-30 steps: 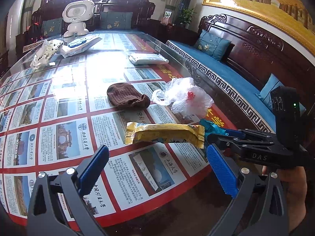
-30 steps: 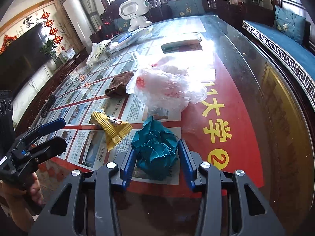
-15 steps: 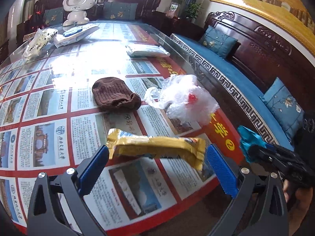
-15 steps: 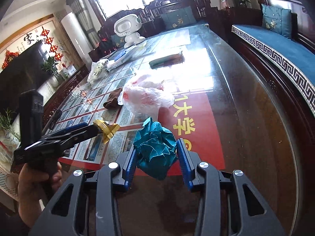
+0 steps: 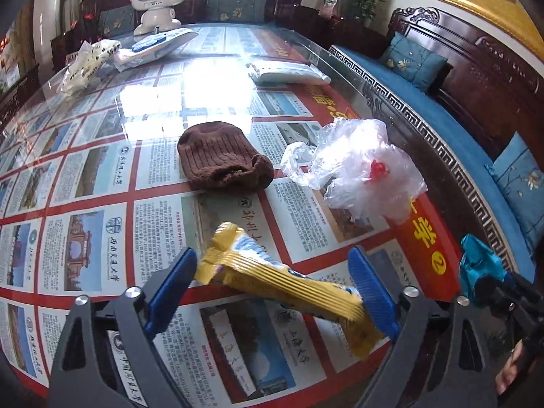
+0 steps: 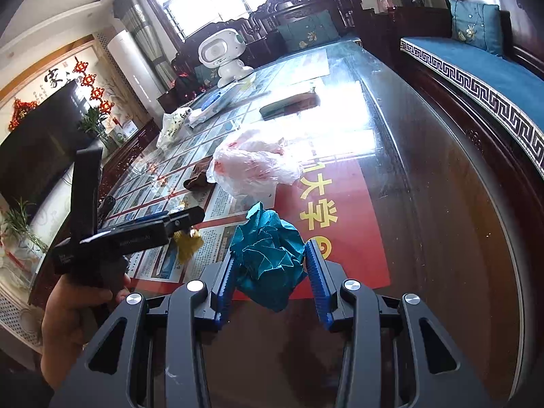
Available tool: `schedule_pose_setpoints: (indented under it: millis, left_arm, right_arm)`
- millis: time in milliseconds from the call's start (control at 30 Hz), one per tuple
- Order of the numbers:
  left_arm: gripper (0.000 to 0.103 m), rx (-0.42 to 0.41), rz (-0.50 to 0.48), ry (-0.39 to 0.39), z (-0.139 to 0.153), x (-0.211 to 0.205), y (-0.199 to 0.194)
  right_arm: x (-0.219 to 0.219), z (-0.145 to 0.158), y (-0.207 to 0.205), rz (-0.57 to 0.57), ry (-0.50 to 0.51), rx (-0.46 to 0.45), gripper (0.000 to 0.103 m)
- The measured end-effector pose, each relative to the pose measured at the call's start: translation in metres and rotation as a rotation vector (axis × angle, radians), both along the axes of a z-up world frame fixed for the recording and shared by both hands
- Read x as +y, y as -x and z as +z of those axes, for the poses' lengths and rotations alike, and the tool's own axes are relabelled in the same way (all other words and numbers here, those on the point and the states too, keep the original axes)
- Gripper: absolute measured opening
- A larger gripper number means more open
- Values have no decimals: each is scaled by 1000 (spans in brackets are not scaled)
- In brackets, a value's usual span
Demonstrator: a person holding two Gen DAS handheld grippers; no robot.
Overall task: Collect trash
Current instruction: 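Grasp teal crumpled paper with right tool while left tool grasps yellow snack wrapper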
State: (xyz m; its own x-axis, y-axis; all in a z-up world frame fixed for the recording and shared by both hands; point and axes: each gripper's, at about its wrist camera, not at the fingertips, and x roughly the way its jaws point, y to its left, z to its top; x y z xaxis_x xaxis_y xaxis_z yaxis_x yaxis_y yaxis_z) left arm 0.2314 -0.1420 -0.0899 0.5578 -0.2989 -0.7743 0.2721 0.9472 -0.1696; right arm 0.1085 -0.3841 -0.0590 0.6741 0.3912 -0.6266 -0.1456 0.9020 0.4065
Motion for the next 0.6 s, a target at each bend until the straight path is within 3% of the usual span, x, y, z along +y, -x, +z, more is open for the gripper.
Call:
schedule_pose_setpoints:
  millis: [67,200,300,400,467,533,600]
  left_arm:
    - [76,-1,-16,-3,1,3,3]
    - [77,2,-77,-23,0,5,11]
    - [98,2,-137,-79,-4,-2,21]
    - [99,-26,-172,-181,-9,-11,29]
    - [99,-24,-171,-149,-7,-9,29]
    - [94,-26,-163,-131,-6,-7,28]
    - [80,-40,-164,-117,-4,-4,30]
  right_arm:
    - [0,1,0,2,-5,-2,39]
    - [1,2,3,3,-7,-3,40]
    - [2,2,4,4,-9,0,40]
    - [5,2,5,10,-9,3,40]
    - [6,2,5,11,-7,3,40]
    - [6,3,6,11,-7,3,40]
    - [7,3,6,9,-4,3,40]
